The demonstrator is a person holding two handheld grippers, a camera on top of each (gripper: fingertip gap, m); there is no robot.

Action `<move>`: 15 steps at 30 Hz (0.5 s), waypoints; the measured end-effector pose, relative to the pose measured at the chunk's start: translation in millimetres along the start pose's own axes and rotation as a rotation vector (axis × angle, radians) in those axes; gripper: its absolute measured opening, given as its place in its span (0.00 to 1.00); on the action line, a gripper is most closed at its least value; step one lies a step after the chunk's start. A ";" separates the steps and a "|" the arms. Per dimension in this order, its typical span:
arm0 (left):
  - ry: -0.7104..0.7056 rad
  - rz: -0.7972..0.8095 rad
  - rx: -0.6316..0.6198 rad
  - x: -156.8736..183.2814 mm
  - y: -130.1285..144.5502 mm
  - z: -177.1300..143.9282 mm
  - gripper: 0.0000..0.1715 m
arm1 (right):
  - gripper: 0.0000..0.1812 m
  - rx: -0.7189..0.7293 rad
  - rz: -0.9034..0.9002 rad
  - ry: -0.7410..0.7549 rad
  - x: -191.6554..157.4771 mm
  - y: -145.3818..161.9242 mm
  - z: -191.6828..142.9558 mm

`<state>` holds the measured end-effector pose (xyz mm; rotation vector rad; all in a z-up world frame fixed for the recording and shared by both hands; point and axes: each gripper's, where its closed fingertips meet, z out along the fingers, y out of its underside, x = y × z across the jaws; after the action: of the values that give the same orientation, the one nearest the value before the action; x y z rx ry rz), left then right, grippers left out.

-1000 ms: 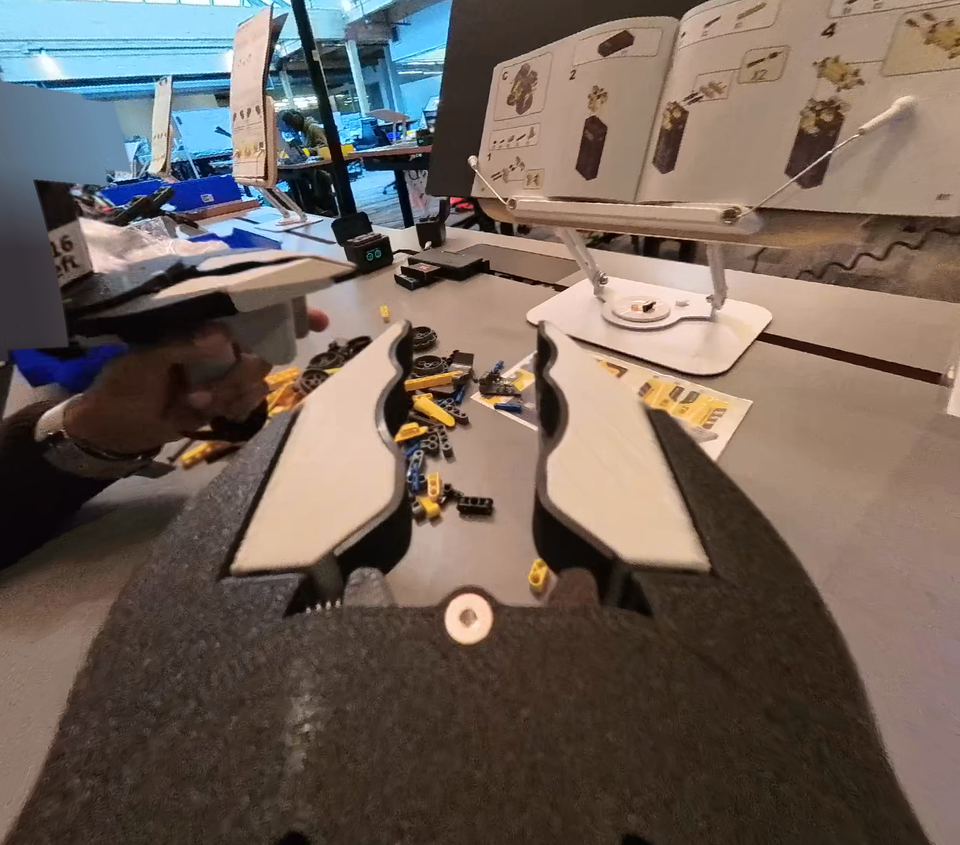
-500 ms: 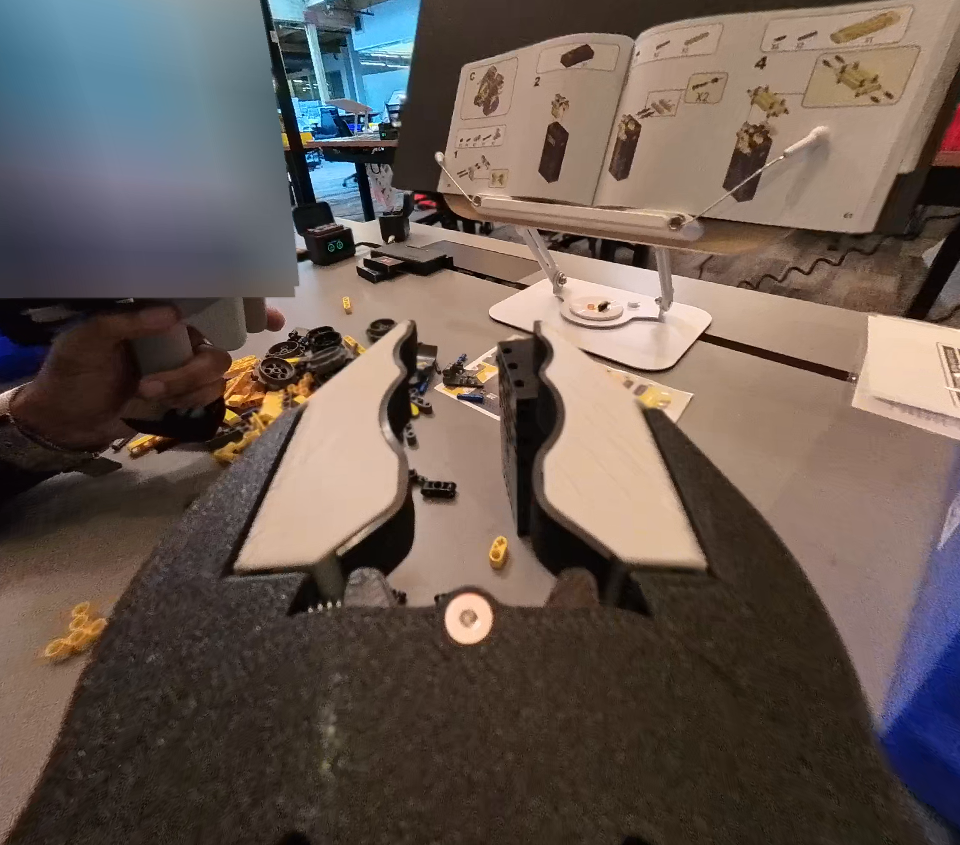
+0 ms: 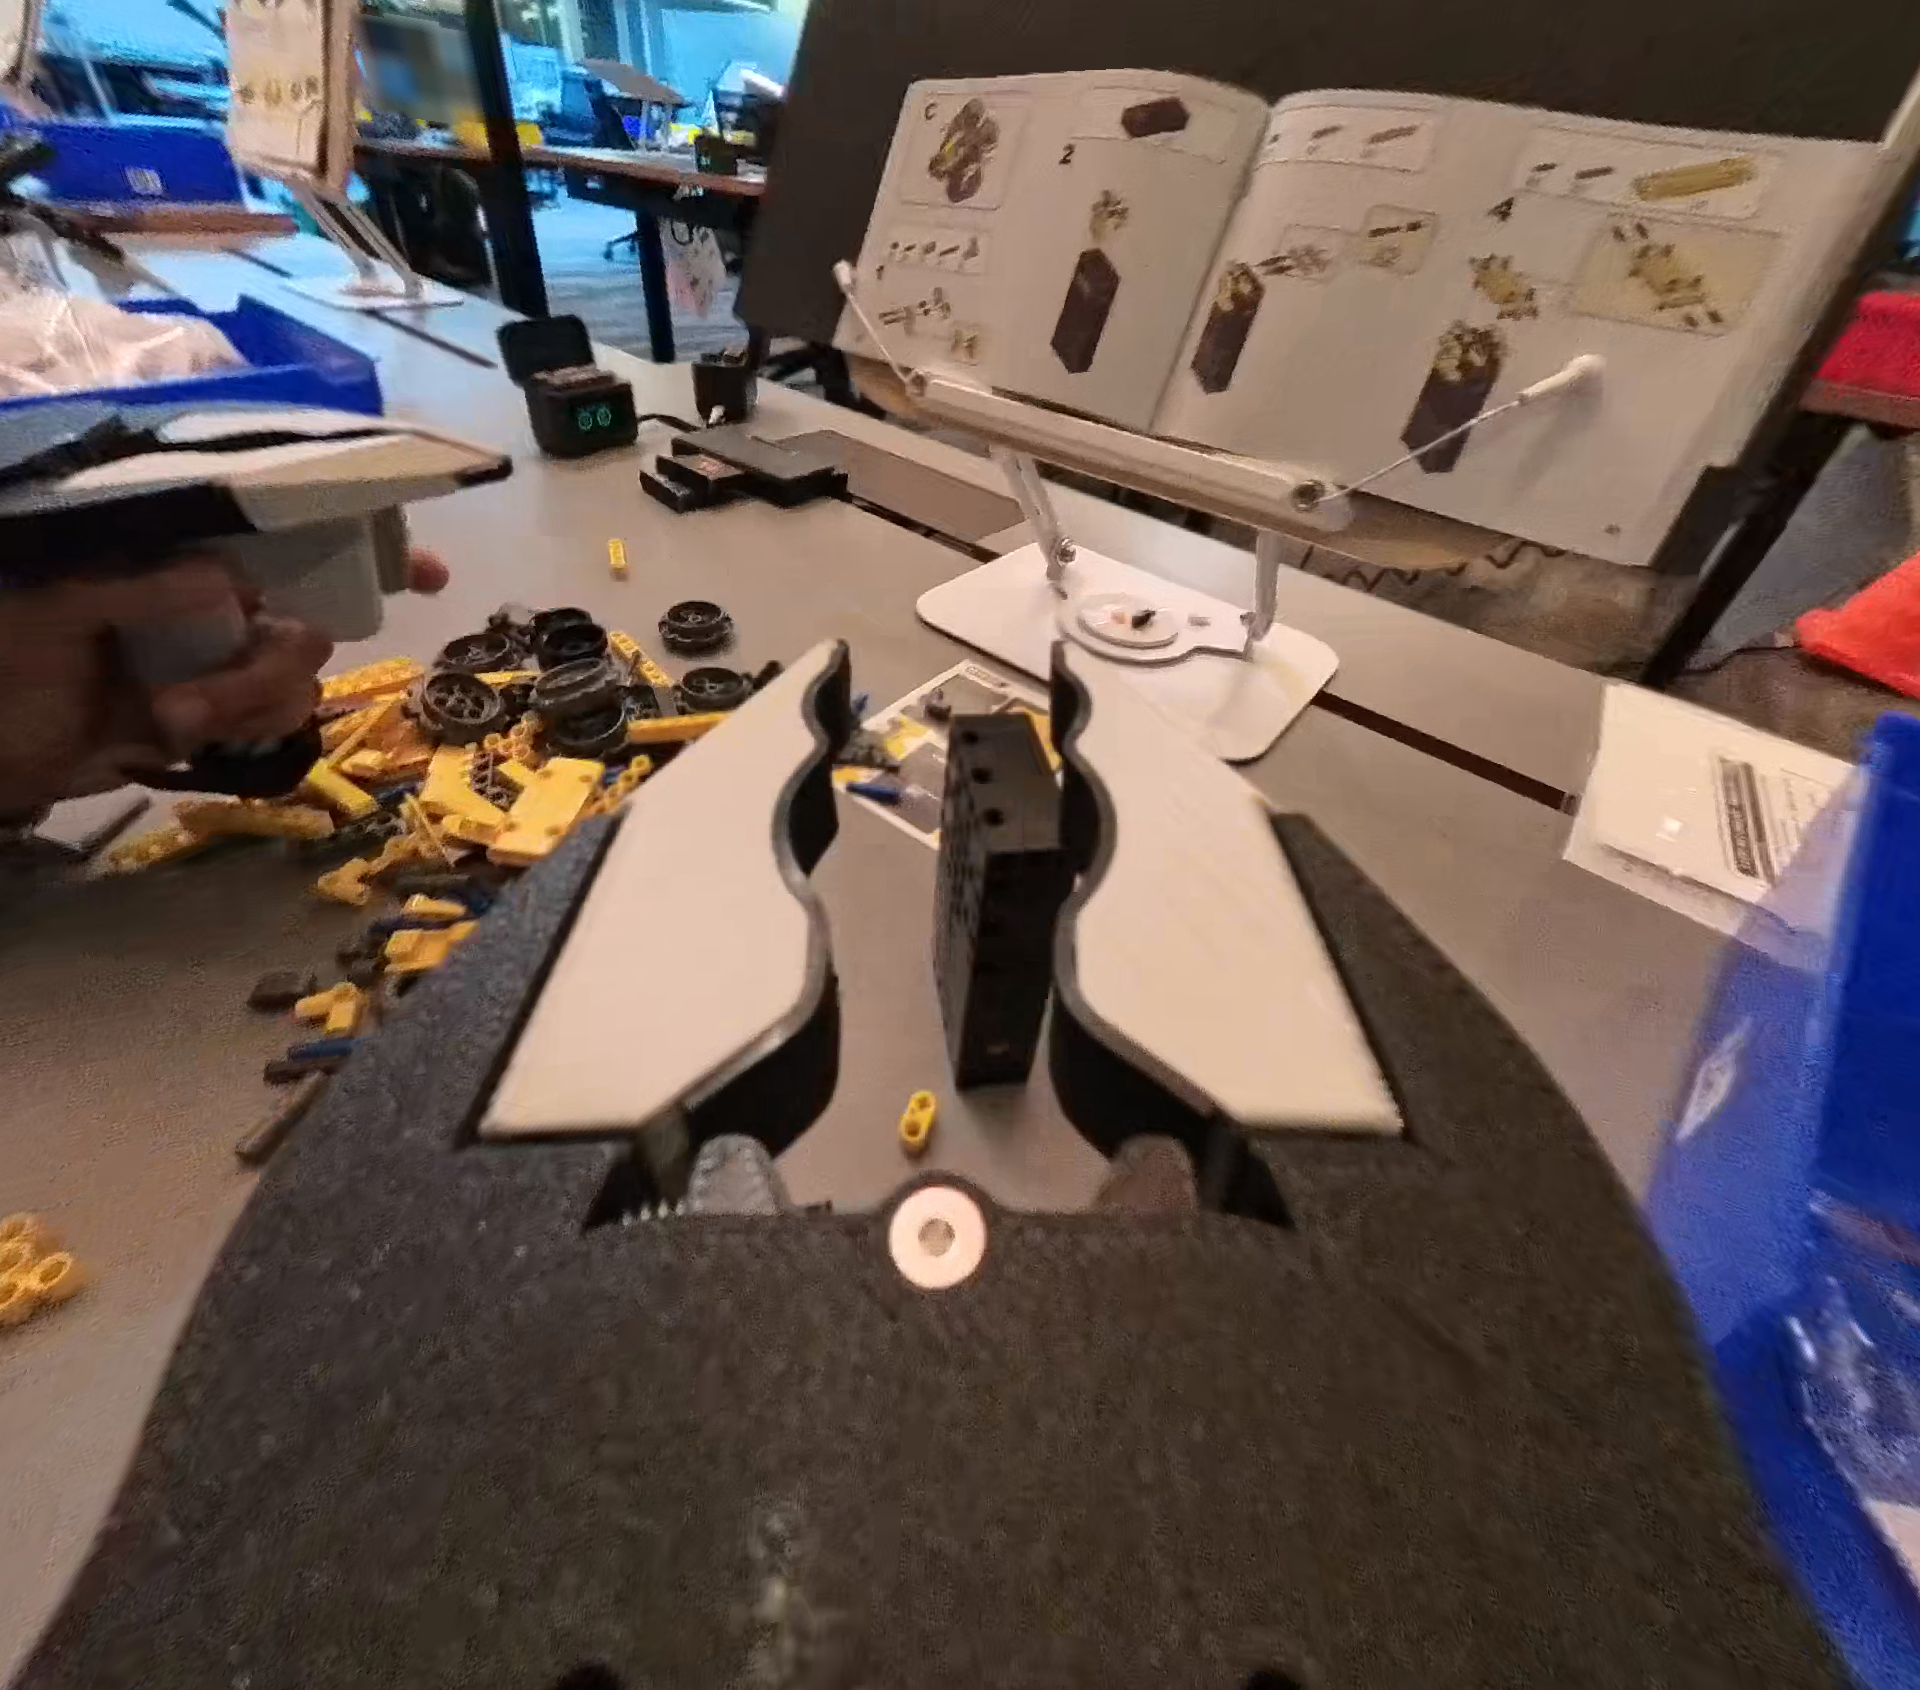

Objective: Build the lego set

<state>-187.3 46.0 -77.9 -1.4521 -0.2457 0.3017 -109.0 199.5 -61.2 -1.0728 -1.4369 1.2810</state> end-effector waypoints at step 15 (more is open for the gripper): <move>0.514 -0.646 0.035 24.0 -24.3 -13.4 0.00 | 0.34 -0.322 0.281 -0.128 11.8 91.8 16.0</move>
<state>-158.9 39.6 -55.5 -1.2910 -0.2717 -0.5827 -123.8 215.5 -152.5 -1.4714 -1.6729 1.3624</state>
